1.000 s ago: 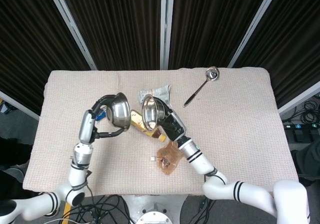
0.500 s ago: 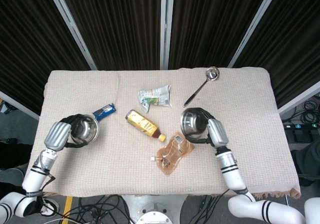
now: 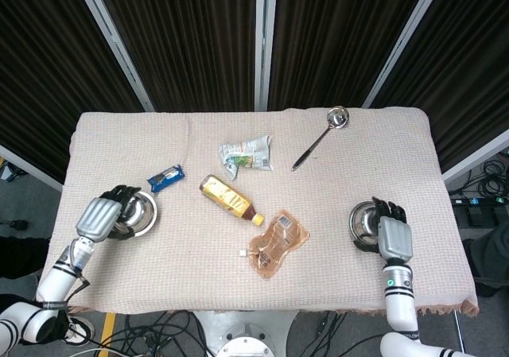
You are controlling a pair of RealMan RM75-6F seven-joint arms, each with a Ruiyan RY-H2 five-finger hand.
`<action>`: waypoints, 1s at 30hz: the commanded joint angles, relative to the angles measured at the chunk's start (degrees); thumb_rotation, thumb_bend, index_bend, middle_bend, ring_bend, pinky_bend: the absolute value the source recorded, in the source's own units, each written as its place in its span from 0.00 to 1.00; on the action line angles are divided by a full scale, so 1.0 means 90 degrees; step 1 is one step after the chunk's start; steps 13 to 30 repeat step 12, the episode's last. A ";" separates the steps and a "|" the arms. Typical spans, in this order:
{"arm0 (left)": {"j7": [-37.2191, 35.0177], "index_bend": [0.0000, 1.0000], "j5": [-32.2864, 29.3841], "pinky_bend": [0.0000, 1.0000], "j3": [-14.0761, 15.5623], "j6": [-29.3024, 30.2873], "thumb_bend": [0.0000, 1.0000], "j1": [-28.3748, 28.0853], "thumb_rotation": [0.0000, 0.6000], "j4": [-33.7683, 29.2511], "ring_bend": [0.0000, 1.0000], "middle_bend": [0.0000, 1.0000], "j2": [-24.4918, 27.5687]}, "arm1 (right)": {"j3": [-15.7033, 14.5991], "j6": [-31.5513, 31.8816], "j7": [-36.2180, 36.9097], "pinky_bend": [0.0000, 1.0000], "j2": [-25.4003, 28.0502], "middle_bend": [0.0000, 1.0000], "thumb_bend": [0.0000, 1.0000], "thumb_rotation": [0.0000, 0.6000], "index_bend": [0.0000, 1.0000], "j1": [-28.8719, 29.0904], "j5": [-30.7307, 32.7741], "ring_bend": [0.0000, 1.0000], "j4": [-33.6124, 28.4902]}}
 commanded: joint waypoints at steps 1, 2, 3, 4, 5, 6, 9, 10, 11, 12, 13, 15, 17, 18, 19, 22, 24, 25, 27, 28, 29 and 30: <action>-0.0161 0.00 0.0036 0.06 -0.0025 0.0303 0.00 0.0135 1.00 -0.0018 0.00 0.00 0.0011 | 0.0032 0.0288 0.0651 0.00 -0.0167 0.00 0.00 1.00 0.00 -0.0159 -0.0608 0.00 0.0351; -0.0138 0.00 0.0036 0.06 -0.0015 0.0342 0.00 0.0172 1.00 -0.0089 0.00 0.00 0.0062 | 0.0011 0.0333 0.0793 0.00 -0.0186 0.00 0.00 1.00 0.00 -0.0207 -0.0732 0.00 0.0407; -0.0088 0.00 0.0034 0.06 -0.0002 0.0371 0.00 0.0205 1.00 -0.0153 0.00 0.00 0.0109 | -0.0010 0.0353 0.0868 0.00 -0.0183 0.00 0.00 1.00 0.00 -0.0242 -0.0800 0.00 0.0420; -0.0043 0.00 0.0016 0.06 0.0003 0.0413 0.00 0.0251 1.00 -0.0241 0.00 0.00 0.0158 | -0.0036 0.0378 0.0920 0.00 -0.0172 0.00 0.00 1.00 0.00 -0.0278 -0.0868 0.00 0.0420; 0.0013 0.00 -0.0018 0.05 0.0009 0.0488 0.00 0.0329 1.00 -0.0384 0.00 0.00 0.0232 | -0.0082 0.0441 0.0984 0.00 -0.0159 0.00 0.00 1.00 0.00 -0.0332 -0.0989 0.00 0.0421; 0.0073 0.00 -0.0067 0.05 0.0004 0.0566 0.00 0.0409 1.00 -0.0502 0.00 0.00 0.0291 | -0.0124 0.0511 0.1040 0.00 -0.0158 0.00 0.00 1.00 0.00 -0.0379 -0.1102 0.00 0.0436; 0.0340 0.00 -0.0307 0.05 -0.0042 0.1008 0.00 0.0801 1.00 -0.0903 0.00 0.00 0.0427 | -0.0261 0.0743 0.1268 0.00 -0.0192 0.00 0.00 1.00 0.00 -0.0555 -0.1443 0.00 0.0573; 0.0411 0.00 -0.0392 0.05 -0.0064 0.1188 0.00 0.0948 1.00 -0.0990 0.00 0.00 0.0425 | -0.0292 0.0781 0.1347 0.00 -0.0204 0.00 0.00 1.00 0.00 -0.0603 -0.1512 0.00 0.0620; 0.0476 0.00 -0.0453 0.05 -0.0067 0.1442 0.00 0.1143 1.00 -0.1049 0.00 0.00 0.0397 | -0.0322 0.0813 0.1462 0.00 -0.0222 0.00 0.00 1.00 0.00 -0.0663 -0.1583 0.00 0.0682; 0.0486 0.00 -0.0496 0.05 -0.0065 0.1623 0.00 0.1290 1.00 -0.1062 0.00 0.00 0.0358 | -0.0337 0.0837 0.1551 0.00 -0.0243 0.00 0.00 1.00 0.00 -0.0704 -0.1633 0.00 0.0736; 0.0486 0.00 -0.0496 0.05 -0.0065 0.1623 0.00 0.1290 1.00 -0.1062 0.00 0.00 0.0358 | -0.0337 0.0837 0.1551 0.00 -0.0243 0.00 0.00 1.00 0.00 -0.0704 -0.1633 0.00 0.0736; 0.0486 0.00 -0.0496 0.05 -0.0065 0.1623 0.00 0.1290 1.00 -0.1062 0.00 0.00 0.0358 | -0.0337 0.0837 0.1551 0.00 -0.0243 0.00 0.00 1.00 0.00 -0.0704 -0.1633 0.00 0.0736; 0.0486 0.00 -0.0496 0.05 -0.0065 0.1623 0.00 0.1290 1.00 -0.1062 0.00 0.00 0.0358 | -0.0337 0.0837 0.1551 0.00 -0.0243 0.00 0.00 1.00 0.00 -0.0704 -0.1633 0.00 0.0736; 0.0486 0.00 -0.0496 0.05 -0.0065 0.1623 0.00 0.1290 1.00 -0.1062 0.00 0.00 0.0358 | -0.0337 0.0837 0.1551 0.00 -0.0243 0.00 0.00 1.00 0.00 -0.0704 -0.1633 0.00 0.0736; 0.0486 0.00 -0.0496 0.05 -0.0065 0.1623 0.00 0.1290 1.00 -0.1062 0.00 0.00 0.0358 | -0.0337 0.0837 0.1551 0.00 -0.0243 0.00 0.00 1.00 0.00 -0.0704 -0.1633 0.00 0.0736; 0.0486 0.00 -0.0496 0.05 -0.0065 0.1623 0.00 0.1290 1.00 -0.1062 0.00 0.00 0.0358 | -0.0337 0.0837 0.1551 0.00 -0.0243 0.00 0.00 1.00 0.00 -0.0704 -0.1633 0.00 0.0736; 0.0486 0.00 -0.0496 0.05 -0.0065 0.1623 0.00 0.1290 1.00 -0.1062 0.00 0.00 0.0358 | -0.0337 0.0837 0.1551 0.00 -0.0243 0.00 0.00 1.00 0.00 -0.0704 -0.1633 0.00 0.0736; 0.0486 0.00 -0.0496 0.05 -0.0065 0.1623 0.00 0.1290 1.00 -0.1062 0.00 0.00 0.0358 | -0.0337 0.0837 0.1551 0.00 -0.0243 0.00 0.00 1.00 0.00 -0.0704 -0.1633 0.00 0.0736; 0.0486 0.00 -0.0496 0.05 -0.0065 0.1623 0.00 0.1290 1.00 -0.1062 0.00 0.00 0.0358 | -0.0337 0.0837 0.1551 0.00 -0.0243 0.00 0.00 1.00 0.00 -0.0704 -0.1633 0.00 0.0736; 0.0486 0.00 -0.0496 0.05 -0.0065 0.1623 0.00 0.1290 1.00 -0.1062 0.00 0.00 0.0358 | -0.0337 0.0837 0.1551 0.00 -0.0243 0.00 0.00 1.00 0.00 -0.0704 -0.1633 0.00 0.0736; 0.0486 0.00 -0.0496 0.05 -0.0065 0.1623 0.00 0.1290 1.00 -0.1062 0.00 0.00 0.0358 | -0.0337 0.0837 0.1551 0.00 -0.0243 0.00 0.00 1.00 0.00 -0.0704 -0.1633 0.00 0.0736; 0.0486 0.00 -0.0496 0.05 -0.0065 0.1623 0.00 0.1290 1.00 -0.1062 0.00 0.00 0.0358 | -0.0337 0.0837 0.1551 0.00 -0.0243 0.00 0.00 1.00 0.00 -0.0704 -0.1633 0.00 0.0736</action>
